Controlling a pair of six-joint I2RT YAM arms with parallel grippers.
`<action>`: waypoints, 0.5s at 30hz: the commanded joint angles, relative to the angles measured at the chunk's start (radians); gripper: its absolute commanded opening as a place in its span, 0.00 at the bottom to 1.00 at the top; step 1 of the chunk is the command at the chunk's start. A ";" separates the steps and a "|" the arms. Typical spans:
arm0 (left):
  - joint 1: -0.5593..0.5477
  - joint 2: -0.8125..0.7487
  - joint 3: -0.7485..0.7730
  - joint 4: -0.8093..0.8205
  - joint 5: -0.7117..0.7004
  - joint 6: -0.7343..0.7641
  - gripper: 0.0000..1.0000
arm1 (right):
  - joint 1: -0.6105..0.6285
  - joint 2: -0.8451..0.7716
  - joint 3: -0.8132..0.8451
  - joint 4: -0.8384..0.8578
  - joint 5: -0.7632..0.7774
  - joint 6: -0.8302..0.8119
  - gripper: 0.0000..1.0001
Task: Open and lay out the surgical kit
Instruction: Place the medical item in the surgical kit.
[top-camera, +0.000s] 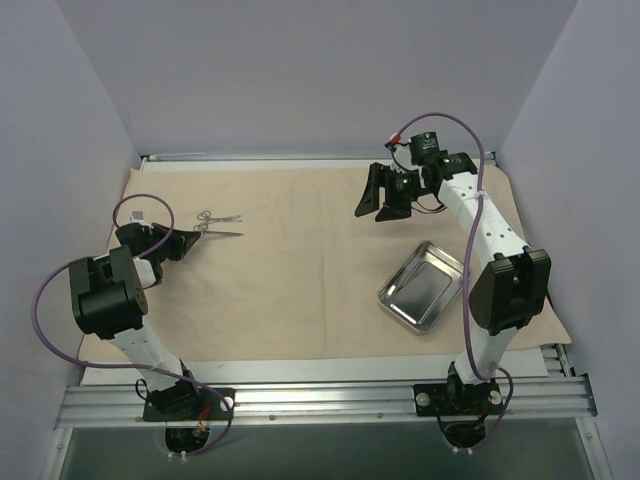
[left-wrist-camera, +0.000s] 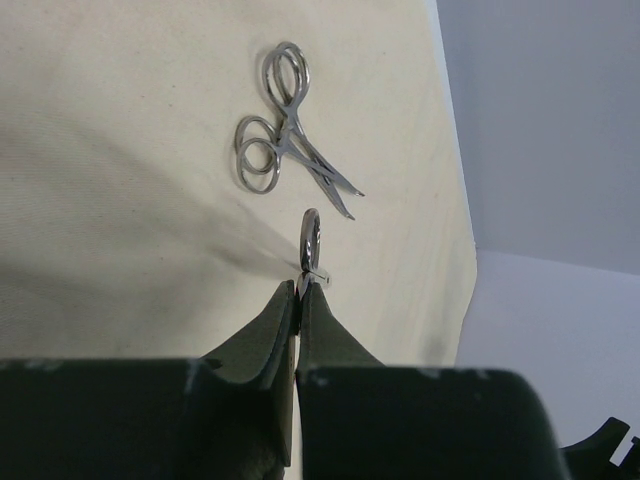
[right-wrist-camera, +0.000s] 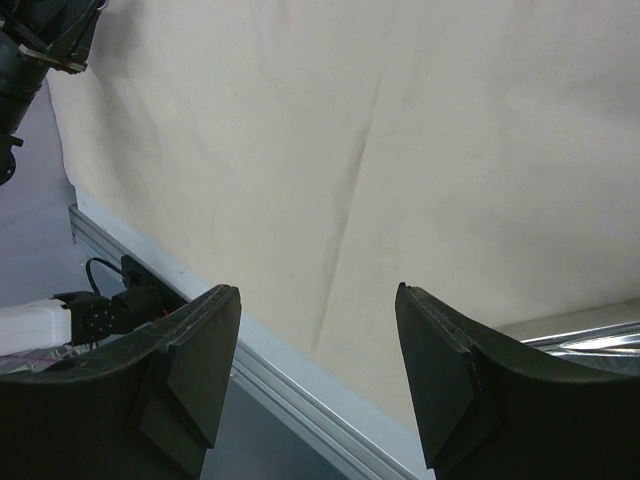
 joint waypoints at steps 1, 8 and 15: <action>0.006 0.007 0.017 0.008 -0.007 0.006 0.02 | -0.004 0.004 0.041 -0.029 -0.019 -0.011 0.64; 0.008 0.028 0.028 -0.023 -0.022 0.014 0.02 | -0.009 0.008 0.036 -0.024 -0.026 -0.009 0.64; 0.011 0.027 0.072 -0.193 -0.048 0.070 0.05 | -0.010 0.005 0.037 -0.026 -0.027 -0.008 0.64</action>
